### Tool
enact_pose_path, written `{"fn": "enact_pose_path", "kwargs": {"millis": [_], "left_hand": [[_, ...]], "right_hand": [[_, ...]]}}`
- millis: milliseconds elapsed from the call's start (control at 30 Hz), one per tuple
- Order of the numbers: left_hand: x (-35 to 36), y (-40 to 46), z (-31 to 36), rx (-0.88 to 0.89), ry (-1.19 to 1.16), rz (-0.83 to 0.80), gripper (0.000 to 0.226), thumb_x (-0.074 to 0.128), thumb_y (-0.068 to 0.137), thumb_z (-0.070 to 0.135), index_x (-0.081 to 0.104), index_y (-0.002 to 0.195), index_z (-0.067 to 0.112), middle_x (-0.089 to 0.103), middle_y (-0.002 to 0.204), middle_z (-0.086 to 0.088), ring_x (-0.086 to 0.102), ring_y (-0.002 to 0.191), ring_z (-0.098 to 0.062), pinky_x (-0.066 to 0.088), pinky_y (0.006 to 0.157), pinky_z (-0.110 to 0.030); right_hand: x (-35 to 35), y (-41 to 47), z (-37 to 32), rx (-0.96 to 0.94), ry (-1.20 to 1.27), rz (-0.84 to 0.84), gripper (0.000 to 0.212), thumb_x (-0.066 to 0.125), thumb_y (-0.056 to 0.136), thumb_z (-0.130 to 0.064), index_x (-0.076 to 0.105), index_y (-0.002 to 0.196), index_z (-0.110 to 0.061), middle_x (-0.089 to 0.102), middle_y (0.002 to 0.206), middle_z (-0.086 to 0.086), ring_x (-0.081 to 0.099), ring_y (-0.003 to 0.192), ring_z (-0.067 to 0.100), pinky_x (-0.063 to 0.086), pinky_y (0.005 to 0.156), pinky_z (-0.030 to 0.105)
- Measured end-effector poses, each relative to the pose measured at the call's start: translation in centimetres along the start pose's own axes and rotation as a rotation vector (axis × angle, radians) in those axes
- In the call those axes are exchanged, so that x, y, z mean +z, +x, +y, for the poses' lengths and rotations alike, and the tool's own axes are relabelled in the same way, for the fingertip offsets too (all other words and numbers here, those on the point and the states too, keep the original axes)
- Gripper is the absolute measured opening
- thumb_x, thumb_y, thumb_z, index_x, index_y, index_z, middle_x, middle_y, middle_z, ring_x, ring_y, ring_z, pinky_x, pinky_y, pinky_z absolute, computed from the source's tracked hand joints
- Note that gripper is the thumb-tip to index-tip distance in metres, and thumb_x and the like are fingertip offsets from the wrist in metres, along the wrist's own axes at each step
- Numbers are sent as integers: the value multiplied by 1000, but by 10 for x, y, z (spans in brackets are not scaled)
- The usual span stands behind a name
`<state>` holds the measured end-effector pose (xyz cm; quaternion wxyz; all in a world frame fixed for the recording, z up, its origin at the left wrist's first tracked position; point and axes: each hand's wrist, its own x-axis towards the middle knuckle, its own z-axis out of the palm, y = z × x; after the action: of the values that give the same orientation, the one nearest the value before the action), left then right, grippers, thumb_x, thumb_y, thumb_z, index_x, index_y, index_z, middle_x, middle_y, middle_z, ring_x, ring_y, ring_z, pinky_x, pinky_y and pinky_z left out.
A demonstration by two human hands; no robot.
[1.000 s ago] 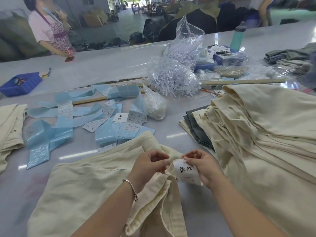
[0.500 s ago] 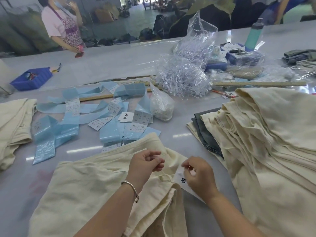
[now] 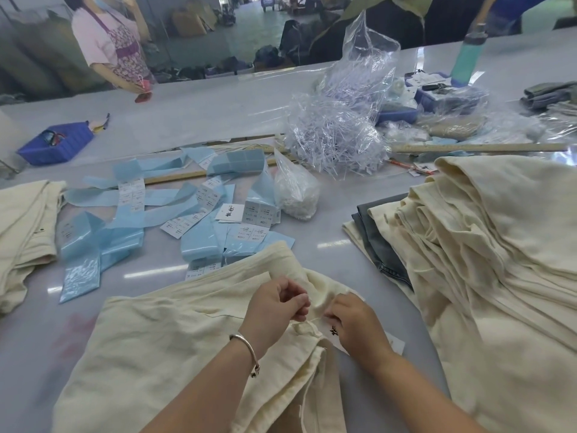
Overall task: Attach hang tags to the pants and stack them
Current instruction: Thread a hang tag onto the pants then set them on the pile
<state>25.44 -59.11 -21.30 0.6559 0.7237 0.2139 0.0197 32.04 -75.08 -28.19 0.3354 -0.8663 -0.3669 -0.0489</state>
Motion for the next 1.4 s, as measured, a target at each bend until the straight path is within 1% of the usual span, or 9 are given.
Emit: {"fn": "enact_pose_path", "kwargs": {"millis": [133,333,500,600,700,800,933,1200,1400], "left_hand": [[6,-4,1,-4,53,-35,17,54,93,-6,57,81,6,66,68,-6,62,56,-7,53,53,-22],[4,-12,0,20,84,-76,12,60,91,1,58,94,12,75,76,-7,73,71,-19,52,52,-24],[5,-14,0,32,130,-95,13,64,89,1,66,81,11,75,76,-8,72,71,-17,52,52,-24],[5,-16,3,102,181,-75,15,61,91,4,66,77,9,71,69,-3,69,63,-15,47,50,-21],[4,-18,8,221,338,-40,17,63,90,10,65,73,12,65,61,1,57,53,-6,43,54,-17],[6,-21,15,298,392,-44,14,65,89,15,65,75,13,56,56,7,48,55,-6,39,58,-21],[10,-26,22,393,406,-124,14,64,90,17,66,77,13,58,62,-5,48,61,-11,41,60,-35],[10,-30,22,344,302,-160,19,59,81,28,63,71,12,43,55,13,38,56,-5,32,57,-19],[9,-30,20,333,257,-169,19,59,78,28,62,69,11,41,52,14,36,54,-3,30,54,-16]], "right_hand": [[9,1,5,65,-88,-106,12,66,74,8,66,73,-4,64,79,9,57,74,31,49,65,40],[6,3,-4,-92,-236,-81,32,83,46,1,58,60,-14,58,61,0,56,54,21,46,51,26],[5,2,-5,-144,-223,-82,20,80,57,1,64,64,-10,61,62,4,60,58,24,46,57,27],[-2,2,-11,170,70,1,8,64,79,5,68,77,-3,66,78,9,61,77,28,47,70,35],[-17,-1,-19,443,489,178,20,59,83,9,69,81,-8,69,82,2,63,79,12,48,72,19],[-35,-5,-31,511,958,187,31,60,85,10,71,75,-17,70,78,2,64,73,9,50,69,17],[-46,-7,-43,505,1380,111,12,68,74,2,69,79,-9,66,76,8,63,68,16,53,63,23],[-45,-8,-41,454,1564,52,19,70,70,2,59,82,-8,59,83,11,58,75,21,51,71,26],[-48,-9,-44,442,1589,26,21,74,66,-1,60,80,-10,59,84,11,57,76,22,52,74,28]]}}
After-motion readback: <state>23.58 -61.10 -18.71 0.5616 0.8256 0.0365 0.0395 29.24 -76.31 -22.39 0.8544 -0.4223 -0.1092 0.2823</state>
